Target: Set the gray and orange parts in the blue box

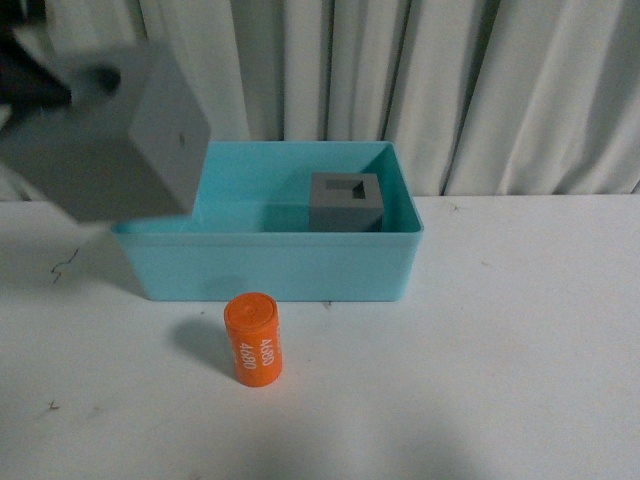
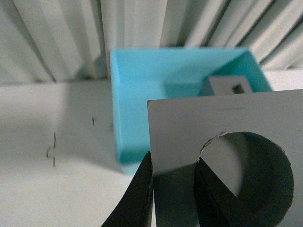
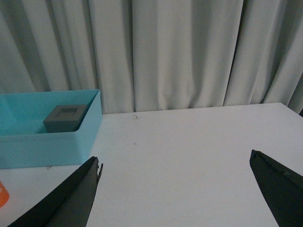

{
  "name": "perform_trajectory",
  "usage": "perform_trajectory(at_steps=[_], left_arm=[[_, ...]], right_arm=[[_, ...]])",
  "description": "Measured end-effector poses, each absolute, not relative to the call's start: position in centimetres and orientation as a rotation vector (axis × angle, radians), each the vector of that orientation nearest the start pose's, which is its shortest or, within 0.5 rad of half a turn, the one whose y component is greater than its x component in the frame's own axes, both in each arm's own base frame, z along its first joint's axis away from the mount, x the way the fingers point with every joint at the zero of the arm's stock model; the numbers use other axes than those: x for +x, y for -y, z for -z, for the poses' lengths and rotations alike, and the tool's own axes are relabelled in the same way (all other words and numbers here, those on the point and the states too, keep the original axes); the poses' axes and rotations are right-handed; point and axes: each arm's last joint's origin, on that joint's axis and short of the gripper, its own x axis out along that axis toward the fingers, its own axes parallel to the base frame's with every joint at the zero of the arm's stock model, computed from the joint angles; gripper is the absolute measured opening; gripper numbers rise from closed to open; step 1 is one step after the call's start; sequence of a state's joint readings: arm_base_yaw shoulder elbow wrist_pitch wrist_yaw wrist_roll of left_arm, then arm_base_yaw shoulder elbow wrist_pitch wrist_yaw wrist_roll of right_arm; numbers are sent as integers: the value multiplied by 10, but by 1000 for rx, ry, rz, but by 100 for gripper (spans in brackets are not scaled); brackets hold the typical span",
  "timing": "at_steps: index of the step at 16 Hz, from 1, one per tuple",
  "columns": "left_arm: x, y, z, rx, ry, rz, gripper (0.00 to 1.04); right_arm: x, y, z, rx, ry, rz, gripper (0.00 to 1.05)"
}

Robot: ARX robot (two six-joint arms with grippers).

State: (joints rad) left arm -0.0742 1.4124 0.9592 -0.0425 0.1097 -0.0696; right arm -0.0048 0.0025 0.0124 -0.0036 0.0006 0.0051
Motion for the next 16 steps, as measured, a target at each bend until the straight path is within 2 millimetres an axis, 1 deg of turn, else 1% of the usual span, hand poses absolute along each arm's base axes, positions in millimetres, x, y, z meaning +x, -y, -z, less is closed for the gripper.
perform_trajectory(at_steps=[1,2,3,4,5,6,8,9,10,11,13,14,16], left_arm=[[316,29,-282,-76,-444,168,19],[326,36,-288,-67,-423,170,19],[344,45,-284,-45,-412,163,19],[359,52,-276,-23,-439,148,19],[375,64,-263,7,-455,158,19],[386,72,-256,47,-437,150,19],[410,81,-244,106,-422,121,19],[423,83,-231,144,-437,105,19],[430,84,-215,175,-462,98,19],[438,83,-195,214,-504,82,19],[448,79,-168,246,-563,60,19],[451,77,-159,263,-581,50,19],[455,74,-158,264,-574,39,19]], right_arm=[[97,0,-167,6,6,5,98],[97,0,-167,5,6,5,98],[97,0,-167,5,7,5,98],[97,0,-167,5,6,5,98],[97,0,-167,5,6,5,98],[97,0,-167,5,6,5,98],[97,0,-167,5,6,5,98],[97,0,-167,5,6,5,98],[97,0,-167,5,6,5,98],[97,0,-167,5,6,5,98],[97,0,-167,5,6,5,98],[97,0,-167,5,6,5,98],[97,0,-167,5,6,5,98]])
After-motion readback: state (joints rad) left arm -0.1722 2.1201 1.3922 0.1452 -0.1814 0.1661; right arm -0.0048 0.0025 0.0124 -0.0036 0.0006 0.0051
